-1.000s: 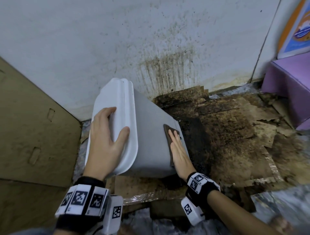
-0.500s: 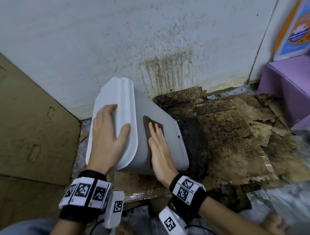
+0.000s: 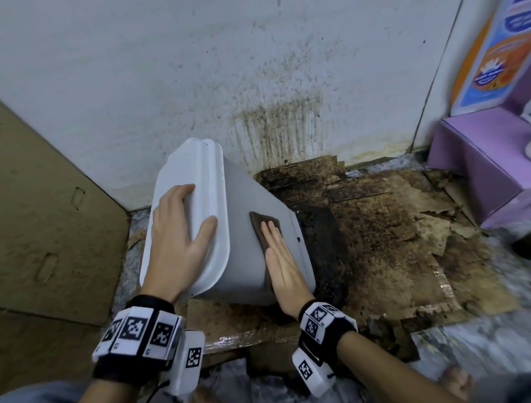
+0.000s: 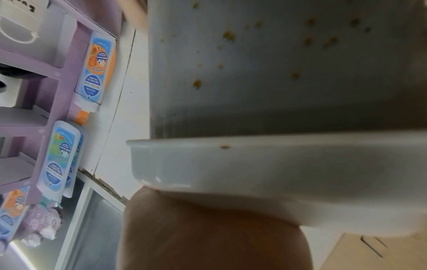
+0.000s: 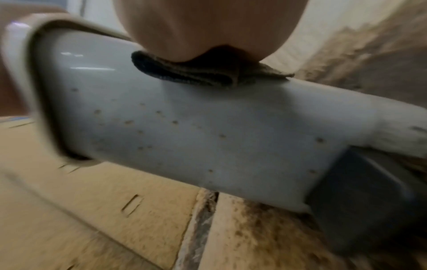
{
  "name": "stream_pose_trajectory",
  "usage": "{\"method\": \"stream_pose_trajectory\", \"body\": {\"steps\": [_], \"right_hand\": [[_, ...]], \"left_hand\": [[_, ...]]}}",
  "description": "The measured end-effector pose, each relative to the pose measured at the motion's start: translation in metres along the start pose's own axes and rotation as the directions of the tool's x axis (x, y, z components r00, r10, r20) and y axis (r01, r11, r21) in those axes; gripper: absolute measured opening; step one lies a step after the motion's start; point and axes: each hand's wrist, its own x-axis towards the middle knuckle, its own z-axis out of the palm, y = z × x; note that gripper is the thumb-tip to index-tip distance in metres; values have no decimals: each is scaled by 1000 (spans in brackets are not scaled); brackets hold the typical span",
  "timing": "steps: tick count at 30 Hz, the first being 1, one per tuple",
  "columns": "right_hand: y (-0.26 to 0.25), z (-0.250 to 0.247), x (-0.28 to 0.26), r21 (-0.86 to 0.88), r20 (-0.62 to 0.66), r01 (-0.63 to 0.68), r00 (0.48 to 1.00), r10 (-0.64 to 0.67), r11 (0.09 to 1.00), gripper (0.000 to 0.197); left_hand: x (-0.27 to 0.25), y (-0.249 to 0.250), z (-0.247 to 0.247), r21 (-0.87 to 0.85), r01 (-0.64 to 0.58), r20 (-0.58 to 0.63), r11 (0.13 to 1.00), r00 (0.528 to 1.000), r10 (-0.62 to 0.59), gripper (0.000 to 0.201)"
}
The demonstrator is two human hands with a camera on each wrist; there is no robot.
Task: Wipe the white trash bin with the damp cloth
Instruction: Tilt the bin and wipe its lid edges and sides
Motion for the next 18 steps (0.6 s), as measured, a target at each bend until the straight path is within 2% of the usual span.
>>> {"method": "stream_pose_trajectory", "body": {"steps": [5, 11, 14, 18], "right_hand": [[39, -2, 0, 33, -68, -187, 980, 188, 982, 47], [19, 6, 6, 163, -132, -266, 948, 289, 950, 43], [-3, 10, 5, 183, -134, -261, 949, 287, 948, 43], [-53, 20, 1, 174, -101, -131, 984, 150, 976, 57]], "left_hand": [[-1, 7, 5, 17, -34, 13, 999, 999, 34, 67], [2, 7, 6, 43, -21, 1, 999, 1000, 21, 69], [1, 7, 5, 34, -13, -5, 999, 1000, 14, 68], [2, 7, 5, 26, -7, -18, 1000, 1000, 8, 68]]}}
